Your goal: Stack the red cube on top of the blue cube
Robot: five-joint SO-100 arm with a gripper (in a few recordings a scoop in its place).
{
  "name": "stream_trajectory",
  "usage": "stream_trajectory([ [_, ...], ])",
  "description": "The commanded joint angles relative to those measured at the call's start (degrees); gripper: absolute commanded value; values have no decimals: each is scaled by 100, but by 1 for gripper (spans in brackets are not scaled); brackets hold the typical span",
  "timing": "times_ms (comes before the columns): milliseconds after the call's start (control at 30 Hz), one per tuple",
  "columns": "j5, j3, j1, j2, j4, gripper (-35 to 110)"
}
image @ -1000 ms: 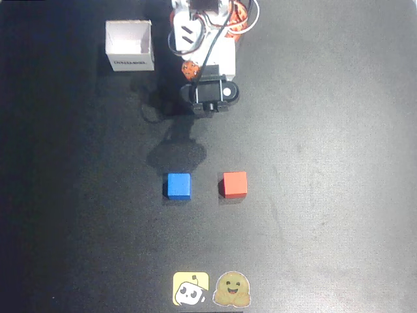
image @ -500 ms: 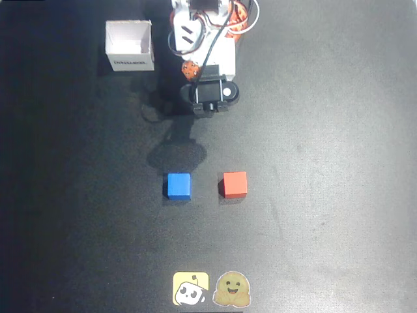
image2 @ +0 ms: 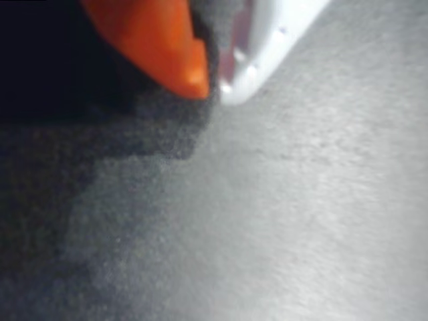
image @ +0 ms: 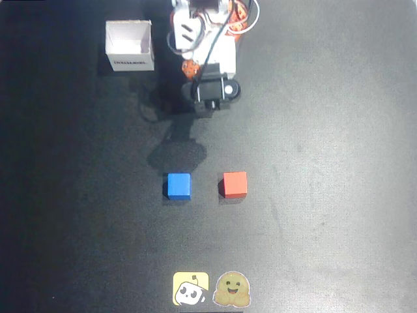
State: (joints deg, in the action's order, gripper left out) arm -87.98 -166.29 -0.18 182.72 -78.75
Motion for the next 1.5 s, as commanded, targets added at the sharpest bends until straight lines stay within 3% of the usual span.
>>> stream_trajectory([
  [0,44,536,-97,-378,9,0],
  [500,35,4482,-387,-6029,624,0],
  [767,-132,5924,-615,-8147,1011,0],
  [1000,-360,6715,-765,-9062,1002,0],
  [1167,-457,6996,-914,-9272,1011,19],
  [1467,-888,7400,-1222,-9809,1143,24],
])
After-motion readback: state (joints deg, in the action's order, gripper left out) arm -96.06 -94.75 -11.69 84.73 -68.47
